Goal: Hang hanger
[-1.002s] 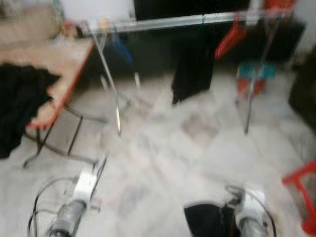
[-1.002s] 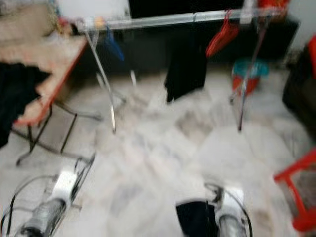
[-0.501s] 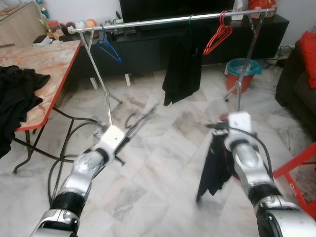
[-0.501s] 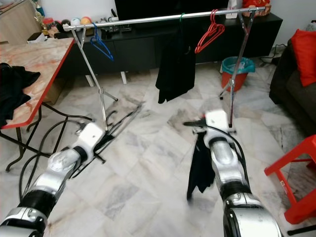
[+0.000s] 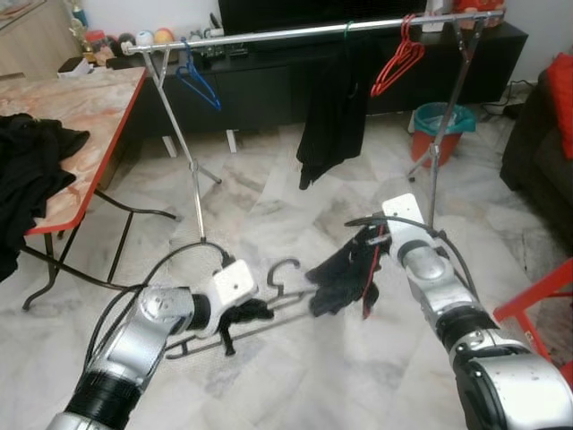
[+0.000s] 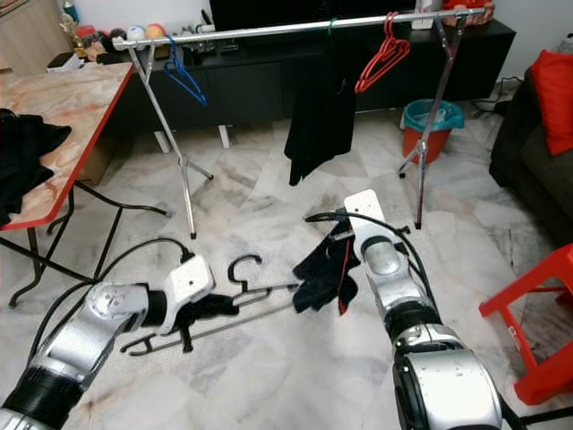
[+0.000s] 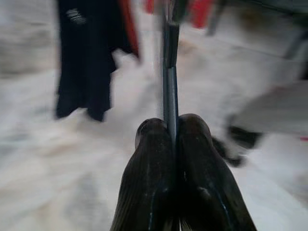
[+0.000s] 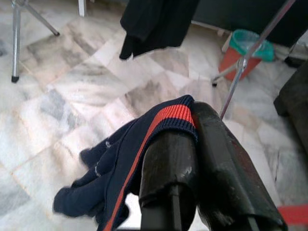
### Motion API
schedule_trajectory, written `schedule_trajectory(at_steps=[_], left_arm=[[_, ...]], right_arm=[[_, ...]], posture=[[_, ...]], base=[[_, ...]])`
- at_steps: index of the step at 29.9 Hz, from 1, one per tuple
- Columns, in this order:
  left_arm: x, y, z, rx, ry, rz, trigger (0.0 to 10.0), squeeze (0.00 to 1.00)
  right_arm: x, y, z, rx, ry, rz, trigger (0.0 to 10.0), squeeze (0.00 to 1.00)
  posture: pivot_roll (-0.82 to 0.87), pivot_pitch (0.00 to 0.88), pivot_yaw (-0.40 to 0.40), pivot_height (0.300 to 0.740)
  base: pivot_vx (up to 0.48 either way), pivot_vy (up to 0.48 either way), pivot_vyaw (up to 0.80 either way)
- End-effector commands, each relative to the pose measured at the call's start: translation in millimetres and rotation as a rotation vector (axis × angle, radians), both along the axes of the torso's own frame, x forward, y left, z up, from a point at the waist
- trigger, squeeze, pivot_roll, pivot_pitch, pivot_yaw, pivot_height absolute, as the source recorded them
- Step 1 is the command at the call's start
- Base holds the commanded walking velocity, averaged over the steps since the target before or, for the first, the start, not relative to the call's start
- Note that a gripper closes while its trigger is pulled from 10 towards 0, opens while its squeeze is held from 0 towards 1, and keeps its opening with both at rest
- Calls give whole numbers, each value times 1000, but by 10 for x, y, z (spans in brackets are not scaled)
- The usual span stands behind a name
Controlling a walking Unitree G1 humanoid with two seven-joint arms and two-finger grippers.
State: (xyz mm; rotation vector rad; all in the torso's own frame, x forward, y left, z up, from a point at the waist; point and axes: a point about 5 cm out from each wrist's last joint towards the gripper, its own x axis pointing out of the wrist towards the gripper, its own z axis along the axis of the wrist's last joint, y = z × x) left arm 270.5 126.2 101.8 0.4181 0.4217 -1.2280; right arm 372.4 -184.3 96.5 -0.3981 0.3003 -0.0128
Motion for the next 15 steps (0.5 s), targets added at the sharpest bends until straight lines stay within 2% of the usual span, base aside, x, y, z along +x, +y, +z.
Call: schedule_trajectory(at_steps=[1, 7, 11, 15], left_arm=[[-37, -49, 83, -21, 9, -31, 10000, 0], [10, -246, 173, -66, -16, -19, 10000, 0], [-8, -371, 199, -88, -17, -18, 10000, 0], [9, -431, 140, -40, -53, 12, 10000, 0]], right_arm=[[60, 137, 80, 31, -18, 14, 10000, 0], [80, 378, 95, 71, -19, 49, 10000, 0], [78, 475, 89, 82, -15, 61, 10000, 0], [79, 527, 98, 100, -17, 65, 10000, 0]], posture=[[67, 0, 70, 740], [59, 0, 77, 740], [57, 0, 79, 740], [52, 0, 79, 740]], base=[[0, 0, 0], [0, 0, 0], [0, 0, 0], [0, 0, 0]])
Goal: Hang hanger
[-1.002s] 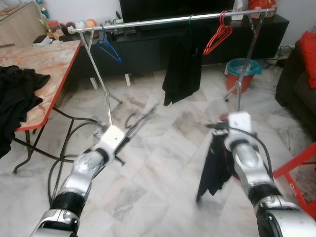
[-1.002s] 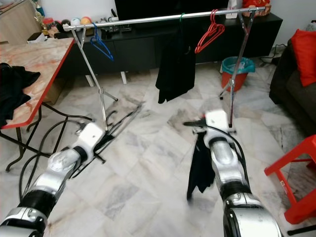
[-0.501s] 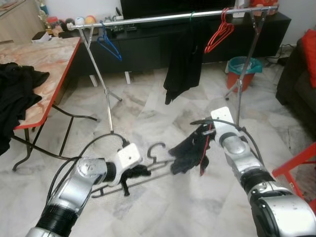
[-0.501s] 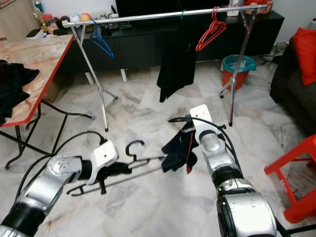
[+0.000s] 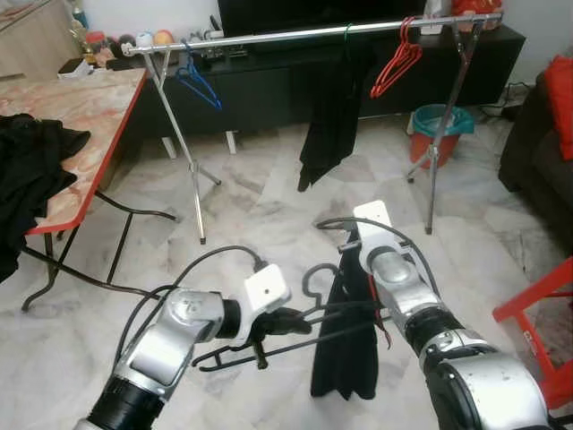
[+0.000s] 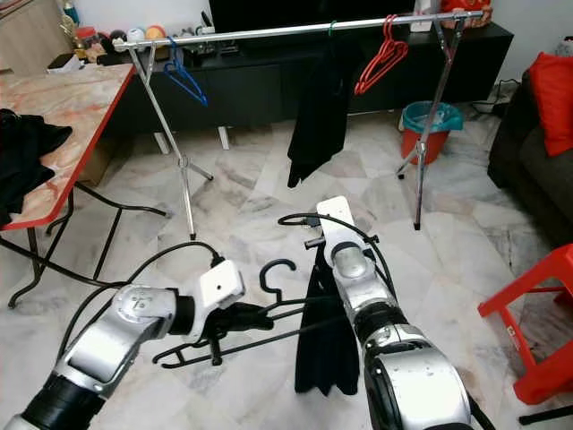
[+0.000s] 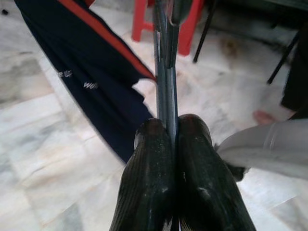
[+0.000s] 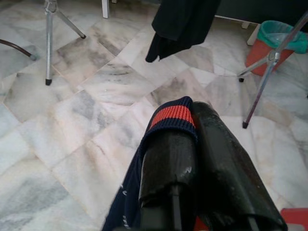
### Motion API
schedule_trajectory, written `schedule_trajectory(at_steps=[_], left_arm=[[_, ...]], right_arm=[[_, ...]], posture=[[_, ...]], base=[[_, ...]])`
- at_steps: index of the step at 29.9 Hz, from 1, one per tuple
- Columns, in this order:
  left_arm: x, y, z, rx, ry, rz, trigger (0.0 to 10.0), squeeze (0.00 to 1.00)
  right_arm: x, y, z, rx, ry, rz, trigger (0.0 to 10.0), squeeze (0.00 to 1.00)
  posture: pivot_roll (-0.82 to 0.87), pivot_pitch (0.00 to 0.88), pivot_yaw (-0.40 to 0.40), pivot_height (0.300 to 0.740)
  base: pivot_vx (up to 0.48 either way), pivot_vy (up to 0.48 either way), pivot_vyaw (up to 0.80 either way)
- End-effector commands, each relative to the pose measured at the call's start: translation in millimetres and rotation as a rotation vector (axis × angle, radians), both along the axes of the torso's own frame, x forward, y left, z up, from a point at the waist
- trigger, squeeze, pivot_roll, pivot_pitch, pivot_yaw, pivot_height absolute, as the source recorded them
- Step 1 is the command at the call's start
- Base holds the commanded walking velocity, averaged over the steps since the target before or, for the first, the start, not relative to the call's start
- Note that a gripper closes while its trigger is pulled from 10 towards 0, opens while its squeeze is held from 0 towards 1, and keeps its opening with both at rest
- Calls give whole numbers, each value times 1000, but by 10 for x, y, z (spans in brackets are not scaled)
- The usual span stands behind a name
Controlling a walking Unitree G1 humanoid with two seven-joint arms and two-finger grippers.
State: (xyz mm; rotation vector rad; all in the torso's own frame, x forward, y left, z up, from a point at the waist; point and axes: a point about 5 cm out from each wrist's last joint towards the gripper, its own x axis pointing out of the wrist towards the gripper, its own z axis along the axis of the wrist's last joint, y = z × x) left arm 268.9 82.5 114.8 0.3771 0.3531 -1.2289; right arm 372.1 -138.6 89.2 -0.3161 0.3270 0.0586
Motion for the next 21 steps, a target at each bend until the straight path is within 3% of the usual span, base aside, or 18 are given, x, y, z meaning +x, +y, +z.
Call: schedule_trajectory(at_steps=[1, 13, 21], left_arm=[[46, 0, 7, 30, -31, 28, 10000, 0], [315, 87, -76, 145, -121, 257, 10000, 0], [336, 86, -76, 144, -131, 269, 10000, 0]], right_arm=[[84, 72, 174, 11, -56, 12, 10000, 0], [100, 13, 213, 8, -69, 7, 10000, 0], [93, -24, 206, 2, -70, 5, 10000, 0]], posture=[[53, 0, 79, 740], [46, 0, 80, 740], [49, 0, 79, 740]], base=[[0, 0, 0], [0, 0, 0], [0, 0, 0]])
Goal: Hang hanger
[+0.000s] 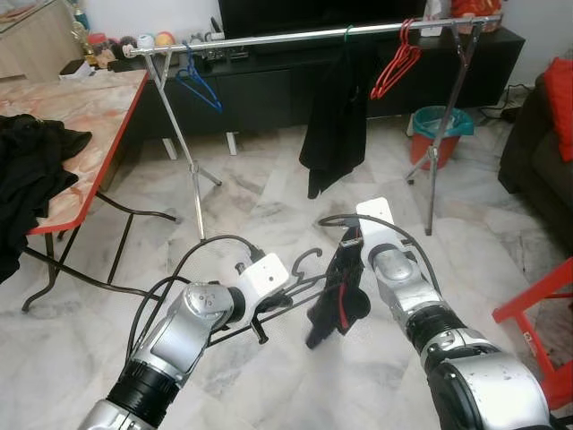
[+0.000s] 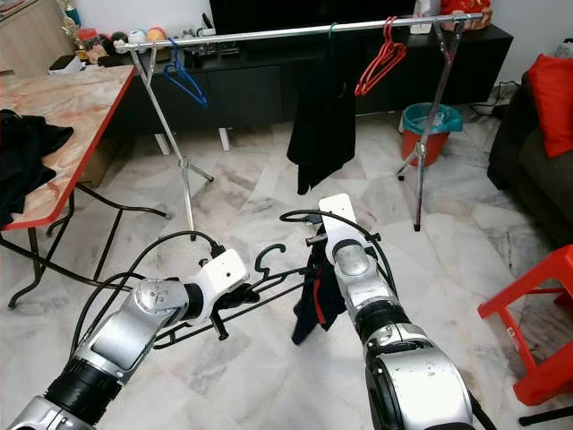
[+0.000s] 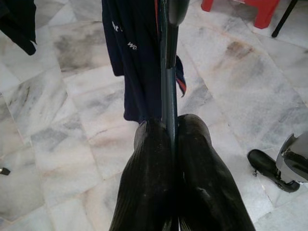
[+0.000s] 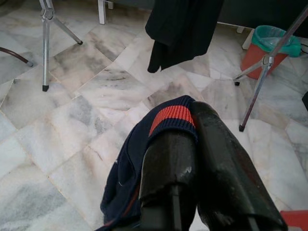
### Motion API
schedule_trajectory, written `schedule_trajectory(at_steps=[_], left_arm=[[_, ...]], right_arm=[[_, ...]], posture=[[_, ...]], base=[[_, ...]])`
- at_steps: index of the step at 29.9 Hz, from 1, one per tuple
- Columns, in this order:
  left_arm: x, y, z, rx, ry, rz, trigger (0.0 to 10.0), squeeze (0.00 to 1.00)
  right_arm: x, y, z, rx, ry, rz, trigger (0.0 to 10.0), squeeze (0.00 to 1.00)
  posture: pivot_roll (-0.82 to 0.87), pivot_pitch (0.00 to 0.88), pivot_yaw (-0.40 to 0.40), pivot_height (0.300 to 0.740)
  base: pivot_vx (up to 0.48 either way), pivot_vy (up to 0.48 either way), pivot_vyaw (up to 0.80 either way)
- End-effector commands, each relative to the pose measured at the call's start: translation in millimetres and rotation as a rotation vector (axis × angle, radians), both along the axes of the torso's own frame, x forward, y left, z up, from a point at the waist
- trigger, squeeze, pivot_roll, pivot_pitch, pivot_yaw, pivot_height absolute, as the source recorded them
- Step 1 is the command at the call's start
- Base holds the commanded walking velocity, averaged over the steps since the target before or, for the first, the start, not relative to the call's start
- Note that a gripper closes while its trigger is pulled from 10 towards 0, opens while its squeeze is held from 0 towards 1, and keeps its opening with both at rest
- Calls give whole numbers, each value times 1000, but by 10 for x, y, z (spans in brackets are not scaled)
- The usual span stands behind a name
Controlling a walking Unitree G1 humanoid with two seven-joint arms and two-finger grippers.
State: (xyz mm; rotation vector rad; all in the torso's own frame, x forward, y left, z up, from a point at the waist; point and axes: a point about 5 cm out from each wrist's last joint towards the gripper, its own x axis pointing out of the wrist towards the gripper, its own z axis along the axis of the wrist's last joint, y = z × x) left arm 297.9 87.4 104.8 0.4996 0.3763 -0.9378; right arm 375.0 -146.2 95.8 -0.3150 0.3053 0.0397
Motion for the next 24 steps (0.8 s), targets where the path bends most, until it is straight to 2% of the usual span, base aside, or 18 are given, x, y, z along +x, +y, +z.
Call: schedule_trajectory(at_steps=[1, 5, 9, 14, 18, 24], left_arm=[[62, 40, 31, 10, -31, 28, 10000, 0], [94, 56, 48, 10, -45, 57, 10000, 0], [82, 68, 53, 16, -35, 40, 10000, 0], [131, 153, 76, 35, -64, 79, 10000, 0], [83, 229, 67, 65, -32, 29, 10000, 0], [115, 329, 57, 99, -46, 61, 10000, 0]], right_arm=[[63, 47, 139, 3, -44, 19, 10000, 0], [65, 53, 143, 4, -42, 33, 10000, 0], [63, 44, 138, -6, -39, 35, 10000, 0], [50, -7, 115, -12, -31, 28, 10000, 0], [41, -83, 100, -26, -25, 6, 10000, 0], [43, -148, 110, -32, -25, -6, 10000, 0]], posture=[[49, 0, 78, 740], [49, 0, 78, 740], [50, 0, 78, 740], [52, 0, 76, 740], [52, 0, 76, 740], [54, 0, 75, 740]], base=[[0, 0, 0], [0, 0, 0], [0, 0, 0], [0, 0, 0], [0, 0, 0], [0, 0, 0]])
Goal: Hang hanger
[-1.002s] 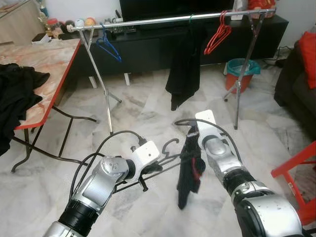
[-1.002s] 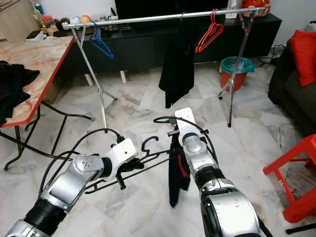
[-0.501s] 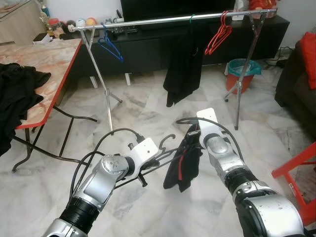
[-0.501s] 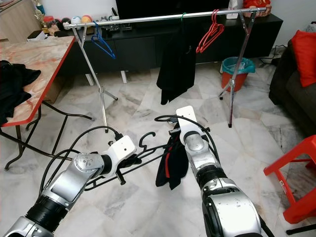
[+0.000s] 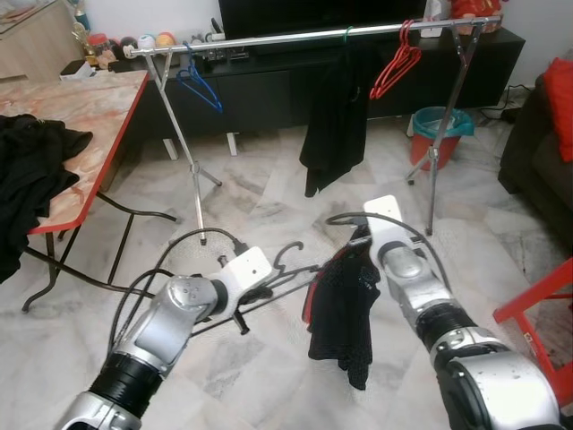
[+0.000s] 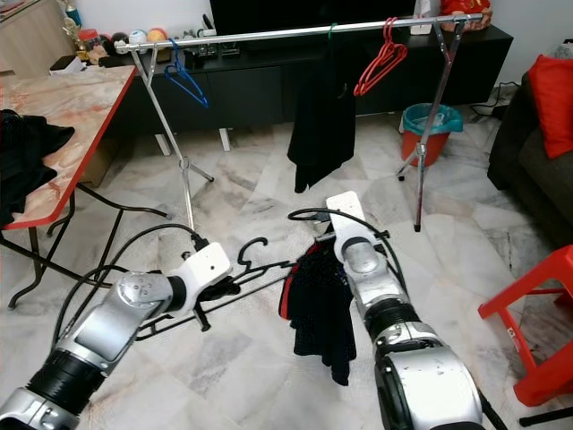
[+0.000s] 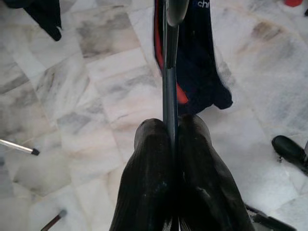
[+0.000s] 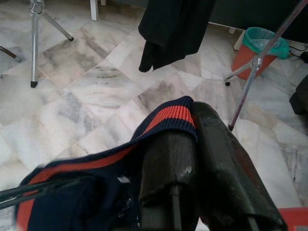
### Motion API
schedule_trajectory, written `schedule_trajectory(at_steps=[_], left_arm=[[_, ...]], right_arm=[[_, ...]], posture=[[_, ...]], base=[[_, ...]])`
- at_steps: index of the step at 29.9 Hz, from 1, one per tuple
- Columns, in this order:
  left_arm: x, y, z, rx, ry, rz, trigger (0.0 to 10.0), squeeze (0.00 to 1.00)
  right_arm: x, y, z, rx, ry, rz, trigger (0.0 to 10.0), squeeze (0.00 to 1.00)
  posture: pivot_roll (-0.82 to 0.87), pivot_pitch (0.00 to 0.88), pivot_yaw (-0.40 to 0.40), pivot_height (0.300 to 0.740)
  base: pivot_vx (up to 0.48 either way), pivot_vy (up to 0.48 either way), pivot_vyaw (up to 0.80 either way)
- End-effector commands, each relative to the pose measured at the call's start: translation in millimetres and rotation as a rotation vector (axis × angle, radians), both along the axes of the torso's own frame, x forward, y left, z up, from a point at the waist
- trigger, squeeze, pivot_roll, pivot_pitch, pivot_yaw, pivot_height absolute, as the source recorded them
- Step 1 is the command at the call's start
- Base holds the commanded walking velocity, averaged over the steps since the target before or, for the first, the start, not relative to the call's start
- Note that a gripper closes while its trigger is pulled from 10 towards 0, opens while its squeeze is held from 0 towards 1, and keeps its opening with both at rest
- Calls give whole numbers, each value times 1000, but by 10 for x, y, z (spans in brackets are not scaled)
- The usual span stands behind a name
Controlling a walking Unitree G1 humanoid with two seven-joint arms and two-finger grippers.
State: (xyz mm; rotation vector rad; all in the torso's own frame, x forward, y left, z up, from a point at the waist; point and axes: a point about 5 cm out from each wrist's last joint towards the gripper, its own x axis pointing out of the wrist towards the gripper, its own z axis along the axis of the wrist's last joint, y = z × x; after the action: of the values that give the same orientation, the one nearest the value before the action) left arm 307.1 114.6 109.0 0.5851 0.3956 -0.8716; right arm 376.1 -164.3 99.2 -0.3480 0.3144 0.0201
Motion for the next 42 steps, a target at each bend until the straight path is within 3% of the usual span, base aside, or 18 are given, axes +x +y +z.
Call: schedule_trajectory(at_steps=[1, 24, 35, 42], left_arm=[[24, 62, 14, 19, -15, 16, 10000, 0], [-62, -174, -17, -43, 34, -62, 10000, 0], [109, -185, 65, -52, -57, 89, 10000, 0], [139, -110, 24, 22, -61, 134, 10000, 0]], right_arm=[[31, 23, 75, 2, -30, 7, 10000, 0], [-1, 193, -5, 42, 10, 58, 10000, 0], [-29, 284, -47, 55, 37, 85, 10000, 0], [-40, 308, -49, 53, 42, 92, 10000, 0]], posture=[[53, 0, 75, 740], [52, 0, 75, 740], [48, 0, 78, 740], [44, 0, 79, 740]], base=[[0, 0, 0], [0, 0, 0], [0, 0, 0], [0, 0, 0]])
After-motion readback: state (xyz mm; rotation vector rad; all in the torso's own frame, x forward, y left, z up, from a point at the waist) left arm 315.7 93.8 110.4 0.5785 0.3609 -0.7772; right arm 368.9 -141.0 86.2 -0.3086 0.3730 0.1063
